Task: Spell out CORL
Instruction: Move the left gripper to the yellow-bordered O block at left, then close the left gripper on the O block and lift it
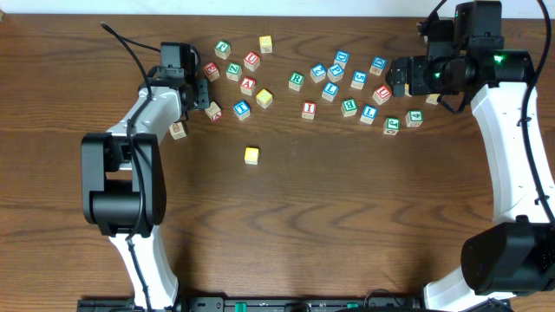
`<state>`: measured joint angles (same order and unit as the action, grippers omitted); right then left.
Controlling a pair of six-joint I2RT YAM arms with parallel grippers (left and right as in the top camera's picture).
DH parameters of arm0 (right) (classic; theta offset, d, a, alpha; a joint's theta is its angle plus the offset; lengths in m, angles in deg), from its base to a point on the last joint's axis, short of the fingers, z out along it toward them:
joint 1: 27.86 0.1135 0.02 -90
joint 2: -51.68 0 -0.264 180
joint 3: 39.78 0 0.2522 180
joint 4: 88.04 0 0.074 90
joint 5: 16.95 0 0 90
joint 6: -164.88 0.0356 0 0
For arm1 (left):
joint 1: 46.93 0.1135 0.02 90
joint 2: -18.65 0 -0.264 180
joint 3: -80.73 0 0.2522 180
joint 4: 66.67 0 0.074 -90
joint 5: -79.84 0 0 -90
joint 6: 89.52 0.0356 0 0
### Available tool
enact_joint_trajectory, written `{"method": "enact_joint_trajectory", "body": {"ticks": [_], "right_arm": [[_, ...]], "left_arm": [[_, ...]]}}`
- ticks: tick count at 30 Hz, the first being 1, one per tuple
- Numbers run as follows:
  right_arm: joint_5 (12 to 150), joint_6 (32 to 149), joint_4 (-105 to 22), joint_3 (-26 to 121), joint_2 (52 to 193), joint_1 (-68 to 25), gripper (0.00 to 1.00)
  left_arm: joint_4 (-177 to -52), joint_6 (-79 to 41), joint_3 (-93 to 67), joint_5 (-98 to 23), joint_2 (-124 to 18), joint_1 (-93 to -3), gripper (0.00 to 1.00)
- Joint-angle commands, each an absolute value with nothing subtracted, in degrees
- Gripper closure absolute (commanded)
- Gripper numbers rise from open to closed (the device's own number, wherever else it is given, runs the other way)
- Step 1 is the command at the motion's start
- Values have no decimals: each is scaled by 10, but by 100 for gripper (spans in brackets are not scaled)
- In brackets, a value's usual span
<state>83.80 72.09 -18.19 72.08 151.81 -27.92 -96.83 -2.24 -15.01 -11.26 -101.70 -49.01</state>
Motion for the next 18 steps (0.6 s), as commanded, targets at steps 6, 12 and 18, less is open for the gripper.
{"method": "enact_joint_trajectory", "body": {"ticks": [6, 12, 18], "right_arm": [[841, 714, -181, 733, 1516, -270, 1], [842, 714, -181, 733, 1516, -270, 1], [841, 714, -181, 733, 1516, -270, 1]], "left_arm": [[-957, -17, -141, -110, -1038, -490, 63], [-948, -17, -142, -110, -1036, -490, 66], [-955, -17, -143, -110, -1006, -490, 66]]}}
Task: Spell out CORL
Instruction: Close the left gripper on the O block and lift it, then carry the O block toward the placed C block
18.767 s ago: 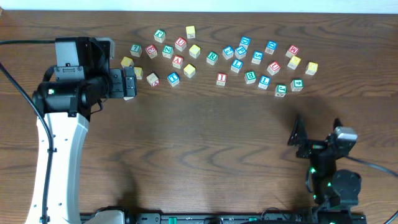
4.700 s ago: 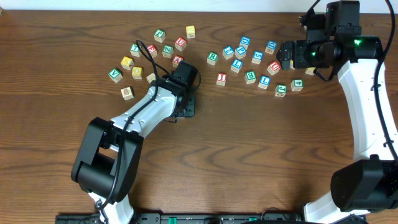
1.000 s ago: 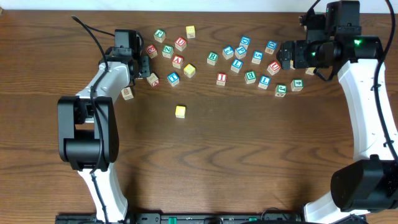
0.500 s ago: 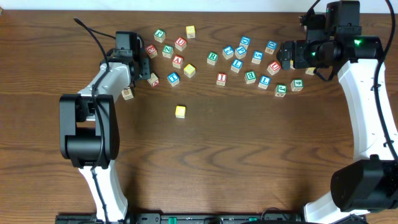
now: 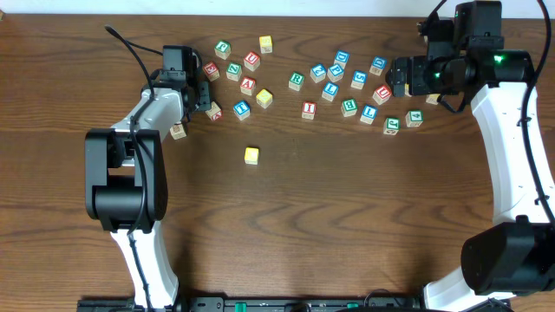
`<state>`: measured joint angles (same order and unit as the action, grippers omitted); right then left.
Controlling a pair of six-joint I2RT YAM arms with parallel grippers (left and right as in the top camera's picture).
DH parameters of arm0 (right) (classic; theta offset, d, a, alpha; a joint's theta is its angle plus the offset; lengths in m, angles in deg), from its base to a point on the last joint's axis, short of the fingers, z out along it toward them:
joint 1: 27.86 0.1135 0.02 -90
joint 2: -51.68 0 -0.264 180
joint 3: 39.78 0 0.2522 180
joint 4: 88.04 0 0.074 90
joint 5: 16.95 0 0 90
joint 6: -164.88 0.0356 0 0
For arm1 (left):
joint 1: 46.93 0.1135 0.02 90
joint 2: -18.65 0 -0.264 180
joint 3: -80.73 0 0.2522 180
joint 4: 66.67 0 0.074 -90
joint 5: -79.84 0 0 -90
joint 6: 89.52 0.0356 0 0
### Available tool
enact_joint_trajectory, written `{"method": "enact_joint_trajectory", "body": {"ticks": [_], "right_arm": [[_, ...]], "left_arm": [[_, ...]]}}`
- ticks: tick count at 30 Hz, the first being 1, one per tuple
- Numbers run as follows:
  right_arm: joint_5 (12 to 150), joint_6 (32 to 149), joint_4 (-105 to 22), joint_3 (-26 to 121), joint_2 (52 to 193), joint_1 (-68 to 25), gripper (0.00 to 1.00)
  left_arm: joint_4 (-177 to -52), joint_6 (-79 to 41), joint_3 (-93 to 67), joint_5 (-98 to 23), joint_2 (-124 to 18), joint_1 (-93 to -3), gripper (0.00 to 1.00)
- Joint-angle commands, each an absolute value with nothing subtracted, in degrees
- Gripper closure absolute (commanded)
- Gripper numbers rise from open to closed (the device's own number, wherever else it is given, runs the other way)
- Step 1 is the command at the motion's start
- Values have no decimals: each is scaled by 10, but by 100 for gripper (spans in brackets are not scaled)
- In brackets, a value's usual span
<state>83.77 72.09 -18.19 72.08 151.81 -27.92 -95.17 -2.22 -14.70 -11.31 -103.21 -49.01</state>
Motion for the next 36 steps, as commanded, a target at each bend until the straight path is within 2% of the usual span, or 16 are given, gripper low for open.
{"method": "enact_joint_trajectory", "body": {"ticks": [1, 4, 13, 19, 27, 36], "right_arm": [[841, 714, -181, 733, 1516, -270, 1], [841, 714, -181, 733, 1516, -270, 1], [841, 714, -181, 733, 1516, -270, 1], [841, 714, -181, 733, 1516, -271, 1], [841, 714, -181, 733, 1516, -271, 1], [841, 714, -181, 733, 1516, -271, 1]], "left_arm": [[-958, -17, -143, -110, -998, -490, 67], [-974, -17, -143, -110, -966, -490, 71], [-1040, -17, -143, -110, -874, -517, 71], [-1118, -25, -143, -110, -834, -584, 71], [-1218, -128, -142, -110, -839, -675, 70], [-1234, -149, -137, -110, -861, -760, 70]]}}
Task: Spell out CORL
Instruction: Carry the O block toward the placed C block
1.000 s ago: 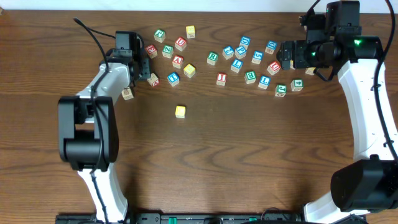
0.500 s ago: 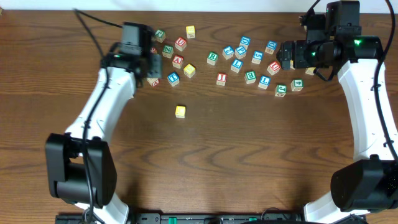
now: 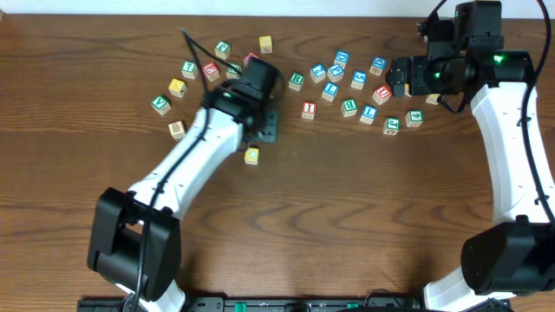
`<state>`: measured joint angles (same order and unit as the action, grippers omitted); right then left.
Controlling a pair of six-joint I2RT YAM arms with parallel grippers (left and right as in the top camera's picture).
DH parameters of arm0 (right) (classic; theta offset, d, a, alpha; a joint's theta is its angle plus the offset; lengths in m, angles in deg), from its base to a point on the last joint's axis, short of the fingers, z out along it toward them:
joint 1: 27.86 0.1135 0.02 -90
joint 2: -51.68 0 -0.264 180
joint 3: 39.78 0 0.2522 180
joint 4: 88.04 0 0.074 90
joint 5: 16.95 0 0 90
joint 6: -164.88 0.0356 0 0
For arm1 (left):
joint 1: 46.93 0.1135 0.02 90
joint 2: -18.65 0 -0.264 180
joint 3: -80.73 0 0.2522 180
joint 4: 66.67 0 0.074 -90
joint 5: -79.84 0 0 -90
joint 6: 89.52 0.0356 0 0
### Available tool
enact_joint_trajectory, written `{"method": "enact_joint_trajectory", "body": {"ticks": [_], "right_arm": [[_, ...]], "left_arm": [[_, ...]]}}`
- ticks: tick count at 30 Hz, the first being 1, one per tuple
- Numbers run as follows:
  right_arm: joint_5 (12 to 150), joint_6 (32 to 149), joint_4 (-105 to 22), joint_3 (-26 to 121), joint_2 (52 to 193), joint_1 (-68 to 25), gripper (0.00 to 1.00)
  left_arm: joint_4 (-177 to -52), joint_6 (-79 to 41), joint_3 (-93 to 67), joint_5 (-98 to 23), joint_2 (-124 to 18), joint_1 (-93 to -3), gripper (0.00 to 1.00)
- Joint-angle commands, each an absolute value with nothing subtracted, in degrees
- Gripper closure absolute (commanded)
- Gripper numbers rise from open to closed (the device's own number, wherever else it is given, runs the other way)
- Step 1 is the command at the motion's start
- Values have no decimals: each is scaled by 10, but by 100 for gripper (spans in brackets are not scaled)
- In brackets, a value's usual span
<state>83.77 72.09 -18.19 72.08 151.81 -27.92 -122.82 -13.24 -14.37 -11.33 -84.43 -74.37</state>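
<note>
Lettered wooden blocks lie across the far half of the table. A lone yellow block (image 3: 251, 156) sits nearest the middle. My left gripper (image 3: 266, 128) hangs just above and right of it, the arm stretched diagonally over the middle blocks and hiding several of them. Whether its jaws are open or hold anything cannot be made out from above. My right gripper (image 3: 397, 78) stays at the right edge of the right cluster, beside a red-lettered block (image 3: 381, 94); its jaws are not readable either.
A left group includes a green block (image 3: 159, 105), a yellow block (image 3: 177, 87) and a plain one (image 3: 177, 130). The right cluster holds blue blocks (image 3: 369, 113) and green ones (image 3: 297, 81). A cable (image 3: 195, 43) loops up from the left arm.
My left arm has swung from the far left to the middle, its gripper now beside the lone yellow block. Blocks on the far left now show. The right arm has not moved.
My left gripper stayed among the left blocks near the back at both earlier moments, shifting only slightly. Now it reaches over the centre blocks, close to the lone yellow block, which has kept its place. My right arm has held still throughout.
</note>
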Motion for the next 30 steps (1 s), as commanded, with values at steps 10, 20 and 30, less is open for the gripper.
{"method": "enact_joint_trajectory", "body": {"ticks": [10, 20, 30], "right_arm": [[842, 714, -181, 733, 1516, -270, 1], [841, 714, -181, 733, 1516, -271, 1], [842, 714, -181, 733, 1516, -271, 1]], "left_arm": [[-1242, -236, -137, -113, -945, -784, 70], [-1248, -238, -137, -132, -953, -784, 70], [-1243, -239, -137, -132, -971, -784, 70]]}}
